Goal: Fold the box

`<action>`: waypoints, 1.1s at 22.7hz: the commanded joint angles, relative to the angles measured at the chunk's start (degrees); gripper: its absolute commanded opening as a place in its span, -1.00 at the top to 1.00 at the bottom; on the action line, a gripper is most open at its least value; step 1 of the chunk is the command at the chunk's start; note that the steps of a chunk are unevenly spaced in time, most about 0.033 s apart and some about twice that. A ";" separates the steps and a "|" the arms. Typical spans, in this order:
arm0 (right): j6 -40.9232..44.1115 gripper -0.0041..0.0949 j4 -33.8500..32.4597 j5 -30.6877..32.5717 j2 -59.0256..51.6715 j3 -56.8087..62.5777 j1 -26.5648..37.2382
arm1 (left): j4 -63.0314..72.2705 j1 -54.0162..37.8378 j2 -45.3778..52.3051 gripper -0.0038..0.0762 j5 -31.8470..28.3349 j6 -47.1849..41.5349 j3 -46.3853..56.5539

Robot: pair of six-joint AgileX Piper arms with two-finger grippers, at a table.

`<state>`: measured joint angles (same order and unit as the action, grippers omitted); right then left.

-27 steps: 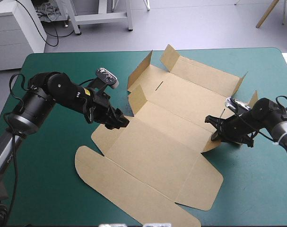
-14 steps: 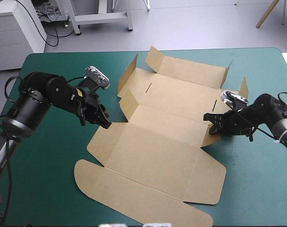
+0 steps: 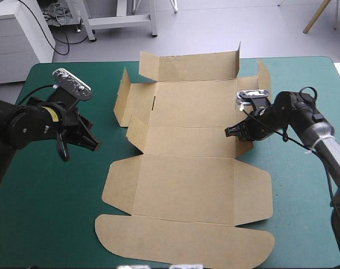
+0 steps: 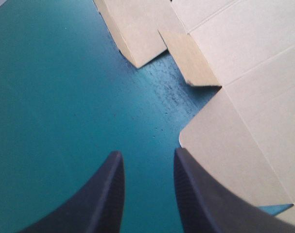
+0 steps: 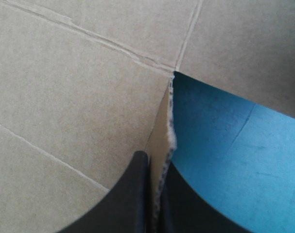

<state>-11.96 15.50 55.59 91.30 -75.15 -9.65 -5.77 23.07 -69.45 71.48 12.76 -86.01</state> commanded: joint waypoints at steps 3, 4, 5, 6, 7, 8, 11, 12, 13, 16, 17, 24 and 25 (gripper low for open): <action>-2.66 0.95 -5.55 -0.23 3.39 -8.66 -4.56 | -4.12 0.14 6.15 0.29 2.73 -3.79 -1.48; -3.68 0.95 -5.81 -0.23 4.92 -10.50 -5.68 | -4.98 0.14 7.29 0.29 2.73 -5.49 -1.48; -4.57 0.96 -5.95 -0.45 5.77 -11.45 -6.42 | -5.07 0.14 7.61 0.29 2.73 -5.47 -1.48; -6.99 0.96 -6.37 -0.53 7.39 -13.20 -7.85 | -5.07 0.14 8.21 0.29 2.73 -5.76 -1.48; -9.82 0.96 -7.04 -0.68 8.96 -14.94 -9.53 | -5.07 0.14 8.59 0.29 2.73 -5.95 -1.48; -10.60 0.96 -7.96 -0.92 9.75 -15.92 -10.45 | -5.25 0.14 8.59 0.29 2.73 -6.37 -1.48; -15.58 0.96 -13.25 -2.02 13.19 -20.33 -14.46 | -5.39 0.14 8.59 0.29 2.73 -6.47 -1.48; -17.22 0.96 -13.93 -2.29 13.89 -21.27 -15.12 | -5.63 0.14 8.59 0.29 2.73 -6.47 -1.48; -21.63 0.96 -14.53 -3.20 14.92 -22.81 -16.11 | -6.20 0.14 8.59 0.29 2.73 -6.47 -1.48; -31.15 0.96 -14.98 -6.91 15.97 -24.43 -17.00 | -8.19 0.14 8.59 0.29 2.73 -6.47 -1.48; -33.76 0.96 -15.09 -8.28 16.06 -24.43 -17.14 | -8.45 0.14 8.59 0.29 2.73 -6.63 -1.48; -47.96 0.96 -14.85 -14.12 17.55 -24.43 -17.40 | -7.95 0.14 8.59 0.29 2.73 -7.12 -1.38; -49.50 0.96 -14.85 -14.48 17.69 -24.43 -17.54 | -7.95 0.14 8.59 0.29 2.73 -7.22 -1.12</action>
<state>-55.95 0.92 45.57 111.63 -97.67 -26.93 -13.11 23.07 -61.72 71.48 6.52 -86.01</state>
